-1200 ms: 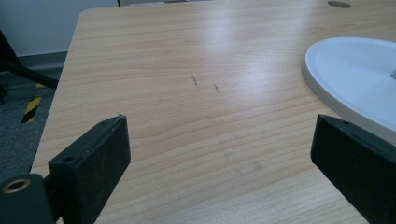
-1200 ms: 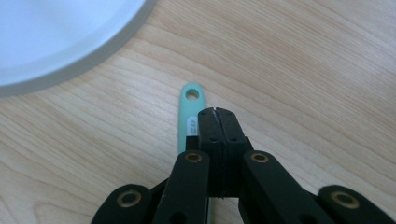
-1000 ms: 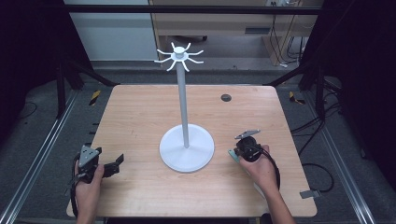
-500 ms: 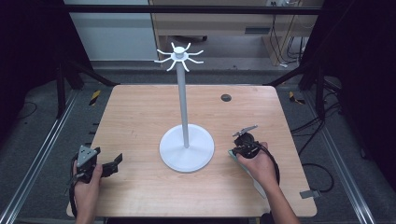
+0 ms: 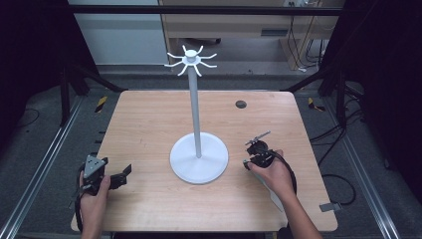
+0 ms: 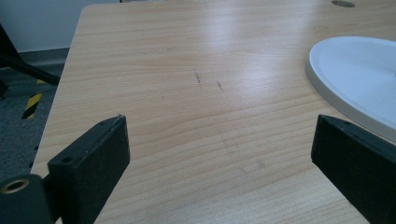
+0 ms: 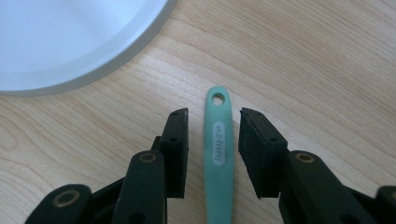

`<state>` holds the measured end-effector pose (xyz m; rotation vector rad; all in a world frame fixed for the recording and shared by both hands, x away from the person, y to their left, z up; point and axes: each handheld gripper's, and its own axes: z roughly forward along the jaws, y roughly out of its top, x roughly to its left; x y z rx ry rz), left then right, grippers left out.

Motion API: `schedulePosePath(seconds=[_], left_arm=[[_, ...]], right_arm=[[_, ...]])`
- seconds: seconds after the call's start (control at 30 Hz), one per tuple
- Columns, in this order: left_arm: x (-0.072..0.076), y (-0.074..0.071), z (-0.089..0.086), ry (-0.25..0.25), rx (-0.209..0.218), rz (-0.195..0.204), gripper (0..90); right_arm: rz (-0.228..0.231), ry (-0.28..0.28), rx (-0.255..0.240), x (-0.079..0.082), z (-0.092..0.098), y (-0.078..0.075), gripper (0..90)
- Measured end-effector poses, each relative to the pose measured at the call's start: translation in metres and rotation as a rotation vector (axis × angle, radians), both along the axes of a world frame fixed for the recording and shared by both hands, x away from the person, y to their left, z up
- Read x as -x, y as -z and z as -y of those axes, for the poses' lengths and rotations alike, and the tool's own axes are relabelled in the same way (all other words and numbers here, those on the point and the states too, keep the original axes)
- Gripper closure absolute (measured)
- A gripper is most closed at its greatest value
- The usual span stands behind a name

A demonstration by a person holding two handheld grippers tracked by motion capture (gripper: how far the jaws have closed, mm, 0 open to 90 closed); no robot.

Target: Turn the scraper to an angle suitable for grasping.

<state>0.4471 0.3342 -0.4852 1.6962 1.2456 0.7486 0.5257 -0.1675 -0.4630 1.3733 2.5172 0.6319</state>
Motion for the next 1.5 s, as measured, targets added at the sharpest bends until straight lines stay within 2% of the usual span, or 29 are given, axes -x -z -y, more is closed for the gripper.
schedulePosePath(seconds=[0.47, 0.73, 0.97, 1.3, 1.5], left_arm=[[0.0, 0.0, 0.002, 0.007, -0.009, -0.004, 4.0], [-0.001, 0.001, 0.002, 0.008, -0.004, -0.006, 4.0], [-0.001, 0.001, 0.004, 0.016, -0.011, -0.007, 4.0], [-0.001, 0.001, 0.005, 0.024, -0.013, -0.011, 4.1], [-0.001, 0.001, 0.005, 0.025, -0.013, -0.011, 4.1]], right_arm=[[-0.049, -0.018, 0.07, -0.006, -0.001, 0.006, 63.0], [-0.064, -0.009, 0.068, -0.008, 0.0, 0.006, 65.6], [-0.086, -0.026, 0.069, -0.01, -0.002, 0.007, 71.0], [-0.104, -0.03, 0.082, -0.012, -0.004, 0.007, 73.7], [-0.094, -0.033, 0.1, -0.012, -0.006, 0.007, 74.2]])
